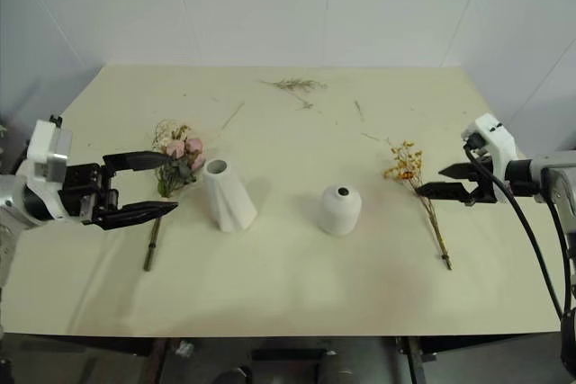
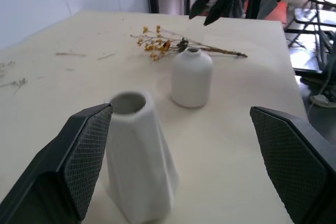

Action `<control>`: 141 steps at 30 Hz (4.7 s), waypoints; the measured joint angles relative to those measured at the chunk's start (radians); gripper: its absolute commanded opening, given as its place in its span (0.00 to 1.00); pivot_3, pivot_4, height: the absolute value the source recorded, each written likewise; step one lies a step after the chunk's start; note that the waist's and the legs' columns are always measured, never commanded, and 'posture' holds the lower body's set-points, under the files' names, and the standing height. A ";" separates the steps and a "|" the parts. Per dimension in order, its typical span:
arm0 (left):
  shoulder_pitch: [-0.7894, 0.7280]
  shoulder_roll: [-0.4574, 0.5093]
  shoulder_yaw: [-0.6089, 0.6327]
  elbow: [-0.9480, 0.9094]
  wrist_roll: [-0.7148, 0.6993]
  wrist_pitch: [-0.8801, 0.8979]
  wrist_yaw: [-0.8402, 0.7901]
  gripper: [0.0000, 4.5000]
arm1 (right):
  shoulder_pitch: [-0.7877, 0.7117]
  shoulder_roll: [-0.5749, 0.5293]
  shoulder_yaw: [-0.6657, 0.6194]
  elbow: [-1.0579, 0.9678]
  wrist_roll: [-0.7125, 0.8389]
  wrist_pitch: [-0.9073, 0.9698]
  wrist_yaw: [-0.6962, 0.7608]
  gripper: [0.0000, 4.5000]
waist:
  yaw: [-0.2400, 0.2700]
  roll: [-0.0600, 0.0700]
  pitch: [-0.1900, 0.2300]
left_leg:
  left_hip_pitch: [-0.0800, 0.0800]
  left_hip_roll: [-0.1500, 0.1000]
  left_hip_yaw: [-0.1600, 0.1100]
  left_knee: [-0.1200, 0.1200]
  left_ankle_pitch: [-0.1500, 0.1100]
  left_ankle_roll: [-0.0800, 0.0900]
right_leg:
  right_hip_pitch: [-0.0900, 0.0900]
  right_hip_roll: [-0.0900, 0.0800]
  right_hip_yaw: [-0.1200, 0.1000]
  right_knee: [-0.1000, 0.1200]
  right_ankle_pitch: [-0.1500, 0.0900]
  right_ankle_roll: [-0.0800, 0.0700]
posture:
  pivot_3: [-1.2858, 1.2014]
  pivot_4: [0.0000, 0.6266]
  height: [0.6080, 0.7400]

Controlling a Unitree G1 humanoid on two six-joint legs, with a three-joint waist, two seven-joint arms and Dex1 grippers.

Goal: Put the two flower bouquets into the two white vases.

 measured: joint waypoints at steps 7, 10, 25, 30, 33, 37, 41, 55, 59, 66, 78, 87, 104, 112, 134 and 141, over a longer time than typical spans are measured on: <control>-0.020 0.071 0.024 -0.013 -0.118 0.158 -0.041 1.00 | -0.275 0.093 0.225 0.328 -0.219 0.027 0.071 1.00 | -0.021 -0.001 0.000 | -0.001 0.000 0.000 -0.001 0.000 0.000 | -0.001 0.000 0.000 0.000 -0.001 0.000 | 0.52 0.24 1.00; -0.043 0.106 0.036 -0.023 -0.139 0.186 -0.053 1.00 | -0.345 0.165 0.262 0.434 -0.272 0.028 0.078 1.00 | -0.026 -0.001 0.000 | 0.000 0.000 0.000 -0.002 0.000 0.000 | -0.001 0.000 0.000 0.000 -0.001 0.000 | 0.52 0.24 1.00; 0.064 0.139 0.214 -0.128 -0.225 0.303 -0.017 1.00 | -0.355 0.301 0.293 0.625 -0.415 0.029 0.091 1.00 | -0.039 -0.001 0.000 | -0.001 0.000 -0.001 0.000 0.000 -0.001 | -0.001 0.000 -0.001 0.003 -0.002 0.000 | 0.52 0.24 1.00; 0.076 0.140 0.239 -0.159 -0.244 0.324 0.005 1.00 | -0.347 0.333 0.262 0.634 -0.416 0.050 0.060 1.00 | -0.043 -0.001 0.000 | 0.000 0.000 -0.002 0.001 0.000 -0.001 | 0.000 0.000 -0.001 0.003 -0.002 0.000 | 0.52 0.24 1.00; 0.108 0.140 0.257 -0.172 -0.251 0.335 0.014 1.00 | -0.338 0.345 0.230 0.638 -0.416 0.052 0.031 0.96 | -0.046 -0.004 -0.002 | 0.001 0.000 -0.002 0.001 0.000 -0.001 | 0.001 0.000 -0.001 0.004 -0.002 0.000 | 0.52 0.24 1.00; 0.120 0.141 0.283 -0.197 -0.272 0.350 0.028 1.00 | -0.318 0.353 0.197 0.662 -0.423 0.017 -0.031 0.74 | -0.046 -0.010 -0.005 | 0.002 0.000 -0.002 0.006 -0.001 -0.001 | 0.005 0.000 -0.001 0.003 -0.001 0.001 | 0.52 0.24 1.00; 0.133 0.144 0.299 -0.197 -0.274 0.354 0.032 1.00 | -0.316 0.356 0.190 0.680 -0.446 -0.002 -0.052 0.44 | -0.042 -0.010 -0.006 | 0.002 0.000 -0.002 0.008 -0.001 -0.001 | 0.005 0.001 -0.001 0.003 -0.001 0.001 | 0.52 0.24 1.00; 0.130 0.131 0.212 -0.149 -0.241 0.277 0.008 1.00 | -0.280 0.372 0.062 0.634 -0.392 -0.088 -0.026 0.00 | -0.059 -0.009 -0.005 | 0.002 0.000 -0.002 0.005 -0.001 -0.001 | 0.004 0.001 -0.001 0.003 -0.001 0.001 | 0.52 0.24 1.00; 0.102 0.086 0.155 -0.083 -0.179 0.190 -0.013 1.00 | -0.167 0.374 -0.202 0.394 -0.205 -0.235 -0.053 0.00 | -0.058 -0.005 -0.002 | 0.001 0.000 -0.002 0.004 -0.001 -0.001 | 0.004 0.001 -0.001 0.003 -0.001 0.001 | 0.52 0.24 1.00; -0.049 0.042 0.051 0.071 -0.058 -0.002 -0.059 1.00 | 0.090 0.483 -0.483 -0.187 0.088 -0.355 -0.132 0.00 | -0.037 -0.005 -0.003 | 0.000 0.000 -0.004 0.002 -0.001 -0.001 | 0.003 0.000 -0.002 0.002 -0.001 0.001 | 0.52 0.24 1.00; -0.102 0.011 -0.054 0.161 0.020 -0.096 -0.153 1.00 | 0.175 0.635 -0.514 -0.556 0.395 -0.252 -0.368 0.00 | -0.033 -0.005 -0.003 | 0.000 0.000 -0.004 0.004 0.000 -0.001 | 0.002 0.000 -0.002 0.007 -0.002 0.001 | 0.52 0.24 1.00; -0.123 -0.034 -0.078 0.163 0.038 -0.105 -0.142 1.00 | 0.249 0.686 -0.420 -0.560 0.411 -0.303 -0.379 0.00 | -0.032 -0.005 -0.003 | 0.000 0.000 -0.005 0.004 0.000 -0.001 | 0.002 0.001 -0.002 0.008 -0.002 0.001 | 0.52 0.24 1.00; -0.117 -0.053 -0.073 0.140 0.040 -0.105 -0.101 1.00 | 0.276 0.673 -0.393 -0.407 0.384 -0.427 -0.322 0.00 | -0.033 -0.005 -0.003 | 0.000 0.000 -0.005 0.005 0.000 -0.001 | 0.002 0.001 -0.002 0.008 -0.002 0.000 | 0.52 0.24 1.00; -0.116 -0.054 -0.072 0.127 0.040 -0.105 -0.091 1.00 | 0.287 0.668 -0.382 -0.410 0.385 -0.428 -0.308 0.00 | -0.032 -0.005 -0.003 | 0.000 0.000 -0.005 0.005 0.000 -0.001 | 0.002 0.001 -0.002 0.008 -0.002 0.000 | 0.52 0.24 1.00; -0.109 -0.059 -0.055 0.122 0.041 -0.106 -0.047 1.00 | 0.376 0.667 -0.318 -0.421 0.297 -0.581 -0.289 0.45 | -0.029 -0.005 -0.003 | 0.000 0.000 -0.005 0.004 0.000 -0.001 | 0.002 0.001 -0.002 0.007 -0.002 0.000 | 0.52 0.24 1.00; -0.055 -0.035 -0.020 0.120 0.060 -0.109 -0.008 1.00 | 0.466 0.517 -0.374 -0.463 0.314 -0.549 -0.253 0.45 | -0.011 -0.005 -0.002 | 0.000 0.000 -0.005 0.004 0.000 -0.001 | 0.002 0.001 -0.002 0.007 -0.002 0.000 | 0.52 0.24 1.00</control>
